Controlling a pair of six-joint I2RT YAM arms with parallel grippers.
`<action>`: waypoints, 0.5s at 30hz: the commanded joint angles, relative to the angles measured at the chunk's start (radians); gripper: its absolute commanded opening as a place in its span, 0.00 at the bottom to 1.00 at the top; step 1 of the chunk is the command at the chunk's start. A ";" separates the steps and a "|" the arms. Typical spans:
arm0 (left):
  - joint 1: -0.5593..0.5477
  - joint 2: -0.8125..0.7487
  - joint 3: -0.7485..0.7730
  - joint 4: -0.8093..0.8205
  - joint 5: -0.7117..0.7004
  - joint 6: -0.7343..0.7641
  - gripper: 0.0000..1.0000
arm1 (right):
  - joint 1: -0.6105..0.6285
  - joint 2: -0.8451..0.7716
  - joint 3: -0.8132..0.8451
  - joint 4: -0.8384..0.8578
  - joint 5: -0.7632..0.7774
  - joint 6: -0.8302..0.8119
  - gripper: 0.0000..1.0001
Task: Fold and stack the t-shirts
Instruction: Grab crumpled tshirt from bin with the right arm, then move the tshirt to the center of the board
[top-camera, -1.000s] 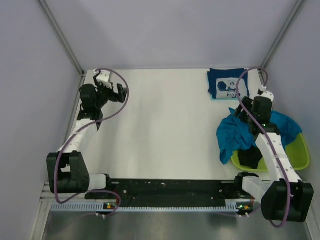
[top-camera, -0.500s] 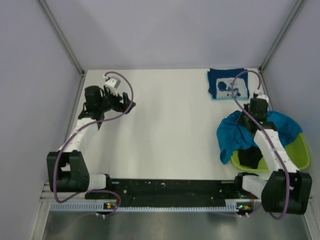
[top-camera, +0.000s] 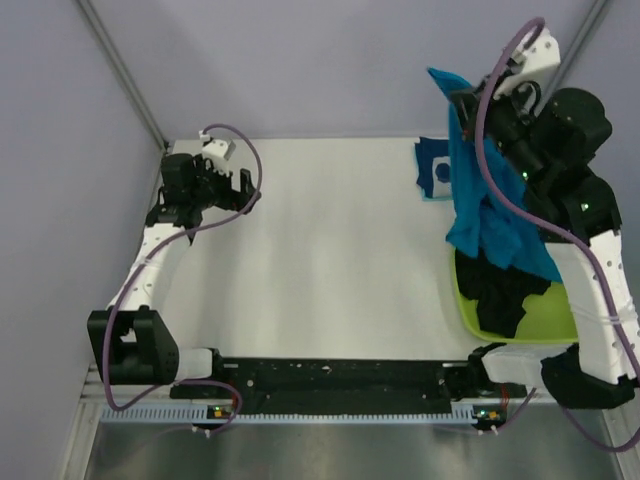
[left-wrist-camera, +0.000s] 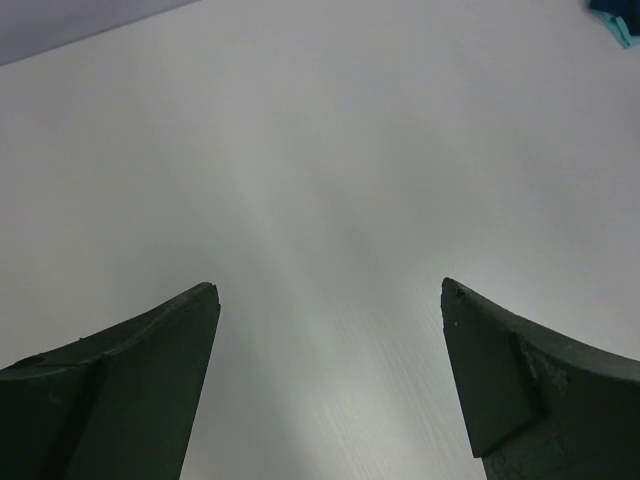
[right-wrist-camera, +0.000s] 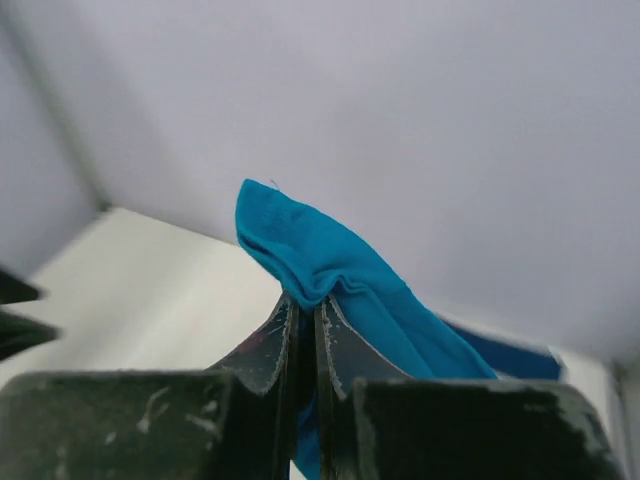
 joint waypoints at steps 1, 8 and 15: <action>0.007 0.004 0.075 -0.050 -0.151 0.001 0.96 | 0.244 0.201 0.407 0.000 -0.383 -0.147 0.00; 0.042 -0.029 0.113 -0.047 -0.338 0.028 0.99 | 0.346 0.332 0.638 0.360 -0.802 0.134 0.00; 0.119 -0.077 0.116 -0.013 -0.489 0.073 0.99 | 0.294 0.374 0.403 0.405 -0.558 0.140 0.00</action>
